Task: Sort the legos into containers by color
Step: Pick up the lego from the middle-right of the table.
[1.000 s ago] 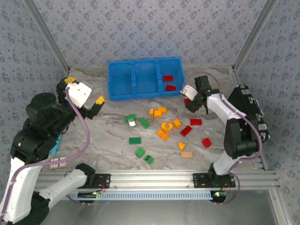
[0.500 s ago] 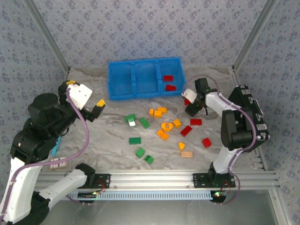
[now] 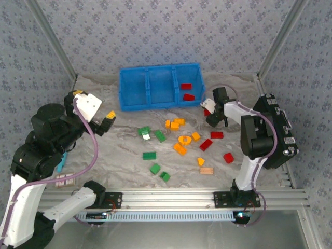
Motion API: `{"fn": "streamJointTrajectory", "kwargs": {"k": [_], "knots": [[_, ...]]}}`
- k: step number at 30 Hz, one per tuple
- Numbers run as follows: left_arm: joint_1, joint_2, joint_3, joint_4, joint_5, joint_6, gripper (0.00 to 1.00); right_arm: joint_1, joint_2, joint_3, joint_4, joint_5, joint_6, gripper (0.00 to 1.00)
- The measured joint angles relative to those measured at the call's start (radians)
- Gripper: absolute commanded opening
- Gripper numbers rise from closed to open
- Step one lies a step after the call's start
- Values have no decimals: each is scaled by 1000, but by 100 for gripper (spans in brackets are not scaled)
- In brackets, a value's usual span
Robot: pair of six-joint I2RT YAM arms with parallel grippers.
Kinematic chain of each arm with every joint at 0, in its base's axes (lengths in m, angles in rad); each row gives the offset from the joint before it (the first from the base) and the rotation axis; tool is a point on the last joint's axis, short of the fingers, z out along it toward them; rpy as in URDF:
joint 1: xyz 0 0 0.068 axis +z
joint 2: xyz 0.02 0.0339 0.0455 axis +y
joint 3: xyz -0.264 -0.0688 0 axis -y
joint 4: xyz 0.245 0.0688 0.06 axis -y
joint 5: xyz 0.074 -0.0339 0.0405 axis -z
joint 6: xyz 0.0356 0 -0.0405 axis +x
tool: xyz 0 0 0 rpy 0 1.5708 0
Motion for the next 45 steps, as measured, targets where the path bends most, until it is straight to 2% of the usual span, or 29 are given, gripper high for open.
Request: {"fn": "streamJointTrajectory", "kwargs": {"k": [6, 16, 23, 36, 40, 45], "knots": [[0, 8, 20, -20, -15, -15, 100, 0, 24, 1, 16, 2, 0, 57], [0, 64, 80, -57, -53, -31, 100, 8, 57, 45, -43, -18, -2, 43], [0, 96, 80, -66, -64, -26, 100, 15, 61, 51, -64, -22, 2, 28], [0, 108, 33, -36, -71, 33, 100, 36, 13, -8, -31, -3, 19, 26], [0, 109, 25, -7, -81, 53, 100, 83, -63, -8, -58, 1, 29, 25], [0, 108, 10, 32, -83, 70, 100, 155, -113, 100, -73, 2, 32, 25]]}}
